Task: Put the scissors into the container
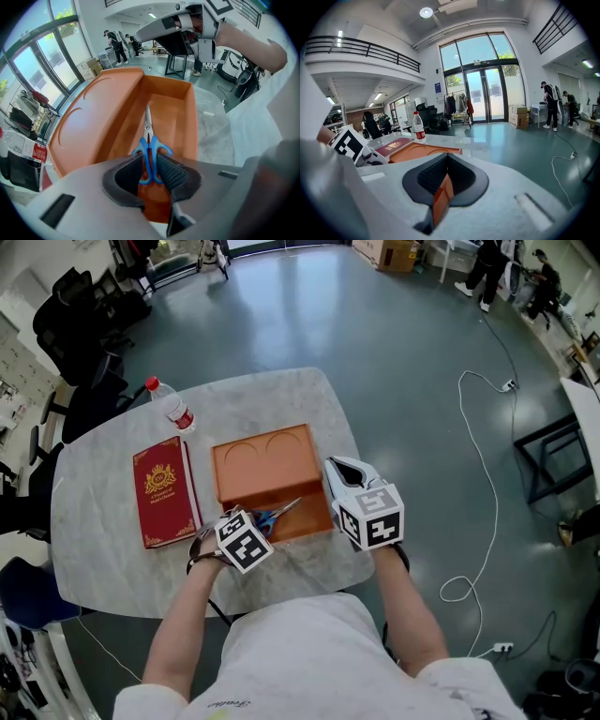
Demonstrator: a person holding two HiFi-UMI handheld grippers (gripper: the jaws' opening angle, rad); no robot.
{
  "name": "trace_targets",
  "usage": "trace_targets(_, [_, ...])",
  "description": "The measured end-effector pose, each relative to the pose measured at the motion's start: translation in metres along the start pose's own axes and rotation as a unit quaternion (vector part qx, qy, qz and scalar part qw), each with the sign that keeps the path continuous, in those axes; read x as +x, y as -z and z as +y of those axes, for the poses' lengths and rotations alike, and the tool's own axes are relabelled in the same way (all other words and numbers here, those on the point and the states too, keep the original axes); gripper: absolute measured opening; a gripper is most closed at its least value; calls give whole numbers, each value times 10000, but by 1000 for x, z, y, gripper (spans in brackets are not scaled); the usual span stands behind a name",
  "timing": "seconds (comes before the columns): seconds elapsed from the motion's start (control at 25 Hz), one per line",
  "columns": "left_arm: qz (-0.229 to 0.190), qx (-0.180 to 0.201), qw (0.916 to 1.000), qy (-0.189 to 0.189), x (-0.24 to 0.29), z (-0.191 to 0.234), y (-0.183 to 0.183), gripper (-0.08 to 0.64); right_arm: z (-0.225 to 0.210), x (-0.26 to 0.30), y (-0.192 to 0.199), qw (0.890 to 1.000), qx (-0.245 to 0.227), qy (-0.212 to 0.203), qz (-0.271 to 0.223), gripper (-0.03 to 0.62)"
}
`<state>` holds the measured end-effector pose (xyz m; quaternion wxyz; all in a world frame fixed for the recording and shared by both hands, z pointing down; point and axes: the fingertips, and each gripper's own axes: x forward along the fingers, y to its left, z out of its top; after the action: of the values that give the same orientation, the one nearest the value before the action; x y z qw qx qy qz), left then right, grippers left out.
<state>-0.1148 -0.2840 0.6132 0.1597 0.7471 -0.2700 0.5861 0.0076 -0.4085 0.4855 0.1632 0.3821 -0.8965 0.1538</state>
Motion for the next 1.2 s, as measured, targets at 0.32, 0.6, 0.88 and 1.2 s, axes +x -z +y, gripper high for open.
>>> trace_targets(0.32, [-69, -136, 9999, -80, -5, 2, -1, 87, -2, -4, 1, 10000, 37, 4, 10, 5])
trace_targets(0.6, [-503, -614, 9962, -363, -18, 14, -4, 86, 7, -5, 3, 10000, 13, -34, 42, 3])
trace_targets(0.88, [-1097, -1093, 9861, -603, -42, 28, -5, 80, 20, -11, -1, 10000, -62, 46, 9, 5])
trace_targets(1.2, [-1642, -1343, 9741, -788, -75, 34, 2, 65, 38, -29, -9, 9996, -163, 248, -33, 5])
